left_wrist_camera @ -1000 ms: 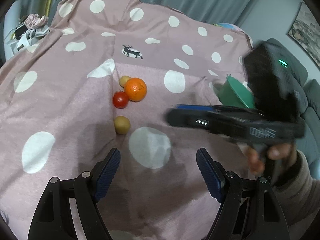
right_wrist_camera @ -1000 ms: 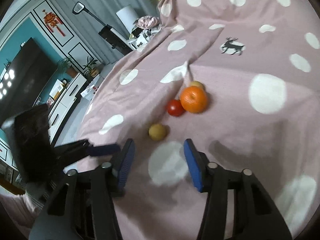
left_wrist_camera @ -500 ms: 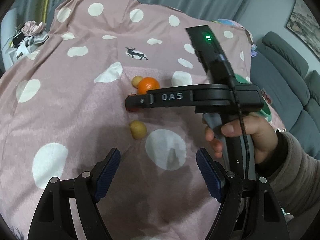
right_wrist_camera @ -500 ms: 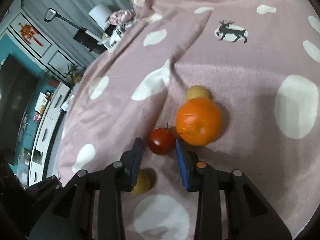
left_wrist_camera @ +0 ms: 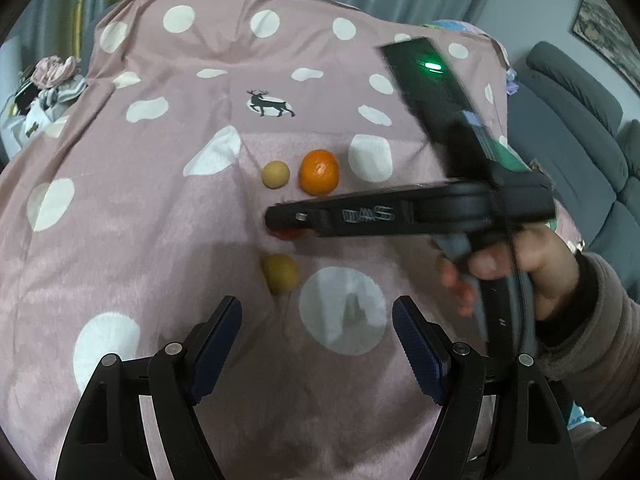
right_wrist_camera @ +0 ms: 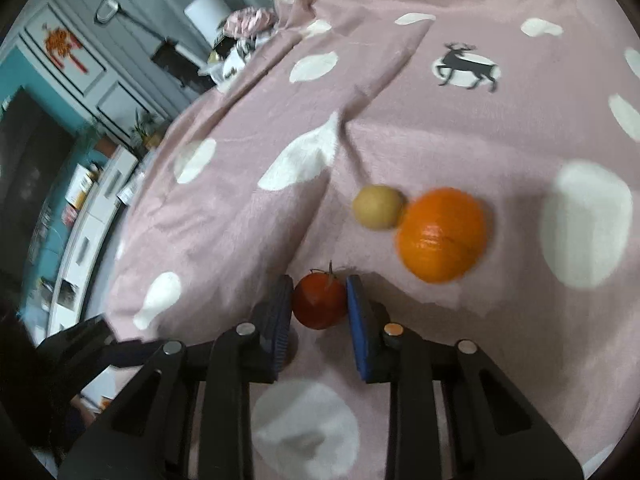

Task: Organize fruits
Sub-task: 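Grasp the red tomato with the right tool while the left tool grasps a small yellow fruit, then carry the tomato and yellow fruit into the green bowl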

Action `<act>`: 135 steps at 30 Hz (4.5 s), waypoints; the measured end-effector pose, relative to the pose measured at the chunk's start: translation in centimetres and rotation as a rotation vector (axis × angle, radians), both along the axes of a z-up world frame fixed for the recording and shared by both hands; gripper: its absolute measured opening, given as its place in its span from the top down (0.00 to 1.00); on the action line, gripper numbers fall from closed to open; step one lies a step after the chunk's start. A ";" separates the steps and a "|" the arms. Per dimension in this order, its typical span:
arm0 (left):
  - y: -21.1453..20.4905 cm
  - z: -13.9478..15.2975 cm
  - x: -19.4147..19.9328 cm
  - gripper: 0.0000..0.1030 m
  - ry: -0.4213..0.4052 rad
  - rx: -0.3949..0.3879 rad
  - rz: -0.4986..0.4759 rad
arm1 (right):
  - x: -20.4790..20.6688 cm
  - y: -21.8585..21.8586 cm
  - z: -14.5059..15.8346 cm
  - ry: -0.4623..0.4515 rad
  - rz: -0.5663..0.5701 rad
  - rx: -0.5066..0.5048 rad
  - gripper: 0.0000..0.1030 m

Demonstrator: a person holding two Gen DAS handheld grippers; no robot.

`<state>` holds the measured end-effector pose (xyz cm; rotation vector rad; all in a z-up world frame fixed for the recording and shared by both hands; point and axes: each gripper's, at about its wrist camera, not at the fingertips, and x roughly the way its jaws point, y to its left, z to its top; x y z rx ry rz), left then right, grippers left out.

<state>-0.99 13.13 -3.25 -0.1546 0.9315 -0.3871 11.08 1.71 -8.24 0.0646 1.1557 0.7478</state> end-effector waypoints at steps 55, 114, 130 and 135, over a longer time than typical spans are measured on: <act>-9.6 1.9 2.7 0.74 0.025 0.227 -0.224 | -8.4 -15.1 4.2 -0.078 -0.218 0.166 0.72; -30.1 9.1 8.1 0.74 -0.207 0.181 -0.424 | -9.8 -32.4 9.5 -0.323 -0.600 0.163 0.72; -32.8 6.5 10.0 0.73 -0.173 0.202 -0.446 | -8.9 -33.6 8.6 -0.331 -0.650 0.043 0.72; -33.3 6.1 10.5 0.73 -0.163 0.213 -0.448 | -8.5 -33.8 8.5 -0.330 -0.661 0.015 0.72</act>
